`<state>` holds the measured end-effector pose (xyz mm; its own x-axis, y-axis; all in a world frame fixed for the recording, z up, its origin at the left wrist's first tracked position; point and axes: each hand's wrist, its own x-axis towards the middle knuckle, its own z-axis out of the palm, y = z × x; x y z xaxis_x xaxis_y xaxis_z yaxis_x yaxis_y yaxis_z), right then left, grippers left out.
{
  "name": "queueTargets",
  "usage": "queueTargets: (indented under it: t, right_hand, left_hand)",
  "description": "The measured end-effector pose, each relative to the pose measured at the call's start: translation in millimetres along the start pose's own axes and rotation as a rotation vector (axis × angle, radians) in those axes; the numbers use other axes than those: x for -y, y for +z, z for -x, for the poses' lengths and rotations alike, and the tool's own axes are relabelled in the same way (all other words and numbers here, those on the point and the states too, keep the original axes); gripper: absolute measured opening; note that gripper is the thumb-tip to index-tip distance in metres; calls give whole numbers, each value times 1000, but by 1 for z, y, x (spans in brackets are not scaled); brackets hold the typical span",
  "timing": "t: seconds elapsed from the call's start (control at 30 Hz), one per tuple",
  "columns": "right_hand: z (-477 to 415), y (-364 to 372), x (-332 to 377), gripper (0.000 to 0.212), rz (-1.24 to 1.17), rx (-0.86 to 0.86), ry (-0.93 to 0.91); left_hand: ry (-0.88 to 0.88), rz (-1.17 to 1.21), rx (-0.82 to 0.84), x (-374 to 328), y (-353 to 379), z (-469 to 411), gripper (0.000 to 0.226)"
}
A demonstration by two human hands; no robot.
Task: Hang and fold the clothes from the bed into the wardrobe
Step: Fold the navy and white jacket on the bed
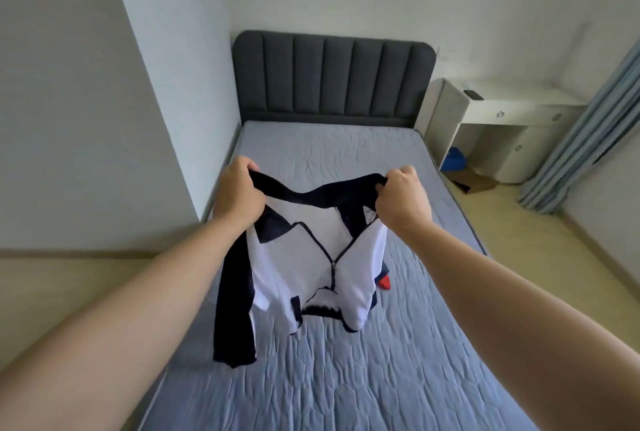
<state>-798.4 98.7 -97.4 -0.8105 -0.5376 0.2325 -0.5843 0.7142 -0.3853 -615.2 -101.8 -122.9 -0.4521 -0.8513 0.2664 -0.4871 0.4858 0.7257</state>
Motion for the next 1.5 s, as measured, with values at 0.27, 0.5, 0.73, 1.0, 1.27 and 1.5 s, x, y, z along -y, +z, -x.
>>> queueTargets:
  t: [0.27, 0.5, 0.73, 1.0, 1.27, 1.5]
  right_hand:
    - [5, 13, 31, 43, 326, 560, -217]
    - [13, 33, 52, 28, 282, 479, -56]
    - [0, 29, 60, 12, 110, 396, 7]
    - [-16, 21, 64, 36, -352, 550, 154]
    - [-24, 21, 31, 56, -182, 627, 1]
    - [-24, 21, -13, 63, -214, 1178, -4]
  left_hand:
    - [63, -49, -165, 4, -22, -2, 50]
    - [23, -131, -160, 7, -37, -14, 25]
    - [-14, -146, 4, 33, -45, -27, 26]
    - [-150, 32, 221, 52, -45, -28, 26]
    - [-85, -121, 599, 37, -55, -18, 27]
    - [125, -563, 794, 41, -46, -2, 23]
